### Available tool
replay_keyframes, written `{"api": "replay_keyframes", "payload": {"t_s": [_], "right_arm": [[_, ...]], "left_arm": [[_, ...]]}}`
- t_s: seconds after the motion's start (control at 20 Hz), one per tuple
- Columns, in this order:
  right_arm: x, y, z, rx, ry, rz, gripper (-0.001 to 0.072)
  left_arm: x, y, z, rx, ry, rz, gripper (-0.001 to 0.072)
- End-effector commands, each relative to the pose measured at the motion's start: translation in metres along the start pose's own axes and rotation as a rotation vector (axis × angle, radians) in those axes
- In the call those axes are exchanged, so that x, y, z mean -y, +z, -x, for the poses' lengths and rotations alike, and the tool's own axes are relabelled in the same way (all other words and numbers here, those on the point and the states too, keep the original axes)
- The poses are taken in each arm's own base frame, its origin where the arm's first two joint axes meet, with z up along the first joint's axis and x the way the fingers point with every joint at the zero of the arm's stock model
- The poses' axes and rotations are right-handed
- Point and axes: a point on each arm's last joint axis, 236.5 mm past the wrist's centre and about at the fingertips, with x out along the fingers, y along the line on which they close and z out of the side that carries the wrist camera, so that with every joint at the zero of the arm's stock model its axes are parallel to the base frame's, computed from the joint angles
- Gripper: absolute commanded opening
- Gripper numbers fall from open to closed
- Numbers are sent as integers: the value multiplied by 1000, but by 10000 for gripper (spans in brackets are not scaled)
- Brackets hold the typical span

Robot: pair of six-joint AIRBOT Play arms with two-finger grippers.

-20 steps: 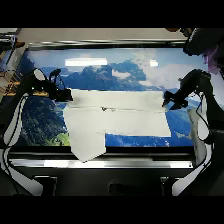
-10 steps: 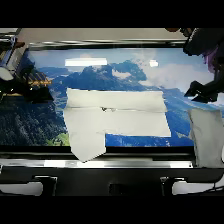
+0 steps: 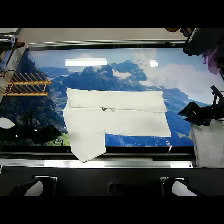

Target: Fold the clothes and pants, and hang the long-sleeved shirts on hangers.

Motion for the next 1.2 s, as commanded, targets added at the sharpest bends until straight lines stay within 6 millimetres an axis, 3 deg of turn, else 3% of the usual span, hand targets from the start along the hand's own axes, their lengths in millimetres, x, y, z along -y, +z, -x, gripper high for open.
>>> {"api": "replay_keyframes", "payload": {"t_s": [0.0, 0.25, 0.7, 0.95, 1.05, 1.1, 1.15], "right_arm": [[-12, -11, 11, 28, 24, -1, 478], [-24, -20, 30, 56, 25, 19, 478], [-33, -25, 46, 95, 26, 24, 478], [-34, -31, 46, 73, 28, 25, 478], [-34, -35, 46, 55, 30, 29, 478], [-34, -37, 46, 48, 30, 30, 478], [-34, -37, 46, 48, 30, 30, 478]], "left_arm": [[-6, -37, -26, -47, -48, 53, 411], [-12, -59, -45, -82, -73, 127, 410], [0, -53, -53, -39, -134, 152, 410], [13, -59, -69, -62, -124, 103, 408], [14, -63, -74, -79, -118, 91, 277], [15, -64, -74, -82, -117, 86, 120], [15, -64, -74, -83, -118, 87, 17]]}}
